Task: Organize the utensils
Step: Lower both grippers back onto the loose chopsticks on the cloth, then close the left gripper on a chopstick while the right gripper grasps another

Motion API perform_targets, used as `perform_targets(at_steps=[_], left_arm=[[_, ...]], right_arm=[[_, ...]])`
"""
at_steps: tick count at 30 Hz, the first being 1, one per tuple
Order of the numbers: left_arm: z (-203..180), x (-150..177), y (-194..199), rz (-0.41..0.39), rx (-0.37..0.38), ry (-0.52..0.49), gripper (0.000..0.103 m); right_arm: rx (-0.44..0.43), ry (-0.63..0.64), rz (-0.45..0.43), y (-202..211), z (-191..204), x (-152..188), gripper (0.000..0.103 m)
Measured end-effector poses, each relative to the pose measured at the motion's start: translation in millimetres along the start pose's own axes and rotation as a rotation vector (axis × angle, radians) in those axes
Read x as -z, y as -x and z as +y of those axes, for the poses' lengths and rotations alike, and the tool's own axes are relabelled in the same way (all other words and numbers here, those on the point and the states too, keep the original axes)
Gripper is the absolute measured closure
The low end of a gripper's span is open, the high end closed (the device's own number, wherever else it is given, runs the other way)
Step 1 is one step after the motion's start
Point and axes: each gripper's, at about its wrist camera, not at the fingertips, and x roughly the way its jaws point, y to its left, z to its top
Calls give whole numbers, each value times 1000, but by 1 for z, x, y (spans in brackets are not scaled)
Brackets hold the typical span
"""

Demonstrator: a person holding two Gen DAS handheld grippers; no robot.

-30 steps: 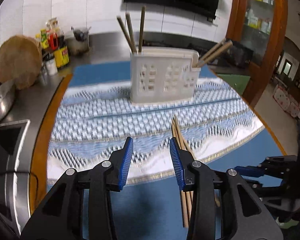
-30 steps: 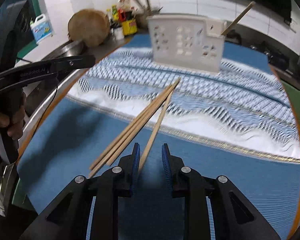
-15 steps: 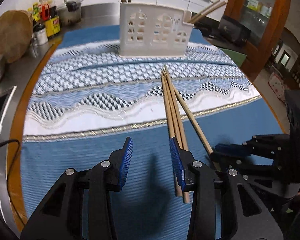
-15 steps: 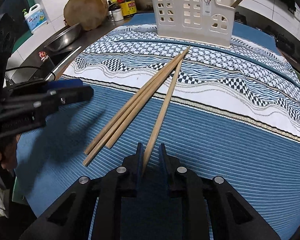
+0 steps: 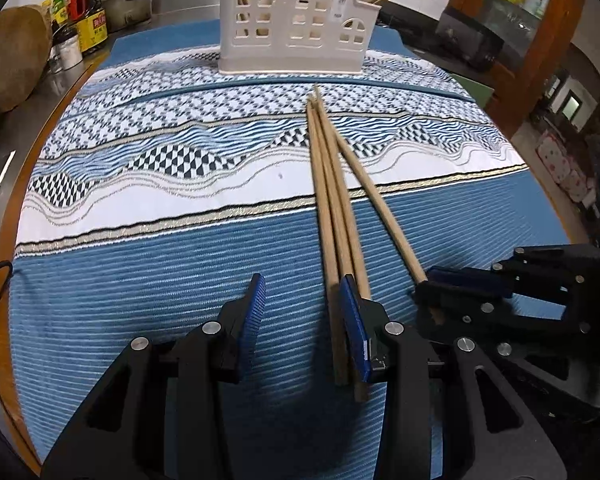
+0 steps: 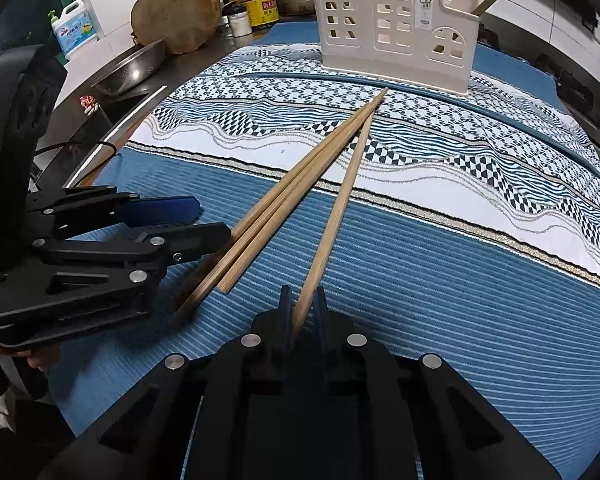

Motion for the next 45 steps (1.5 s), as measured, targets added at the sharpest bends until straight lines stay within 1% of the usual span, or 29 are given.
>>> perform_targets(at_steps=[5, 11, 15, 17, 20, 22, 24, 26, 31, 33, 35, 38, 42, 43, 44, 45], left_arm=[[0, 0, -2, 6, 2, -2, 64], [-3, 1, -3, 1, -22, -19, 62], [-6, 1, -3, -5, -48, -36, 62], [-7, 1, -3, -4, -59, -32, 61], [-11, 2, -4, 6, -66, -24, 62], [-16, 3, -5, 1, -95, -48, 62], [-16, 4, -5, -5, -103, -43, 62], [-15, 4, -5, -10, -136, -47, 62], [-3, 4, -2, -24, -160, -7, 64], [2, 5, 0, -31, -148, 17, 65], [5, 7, 4, -47, -112, 41, 67], [1, 12, 5, -61, -56, 35, 67], [-3, 15, 3, -74, -54, 26, 67], [-3, 15, 3, -79, -59, 23, 76], [-3, 15, 2, -79, -70, 12, 82], [-2, 15, 2, -79, -79, 0, 85]], right_arm=[[2, 0, 3, -1, 0, -1, 92], [10, -4, -2, 0, -2, 1, 92], [38, -4, -5, 3, -4, 2, 93], [68, -5, -10, 5, -7, 4, 94], [86, -15, -8, 7, -11, 7, 94], [84, -25, -10, 8, -14, 9, 95], [86, -25, -11, 8, -14, 10, 95], [85, -31, -15, 9, -15, 10, 95], [95, -58, -28, 12, -20, 13, 95], [90, -64, -31, 12, -22, 14, 95], [87, -67, -35, 12, -22, 15, 95], [82, -71, -42, 13, -23, 16, 95], [78, -69, -49, 12, -22, 17, 95], [76, -70, -50, 12, -22, 17, 95], [75, -69, -50, 12, -22, 17, 95], [74, -69, -50, 12, -23, 16, 95]])
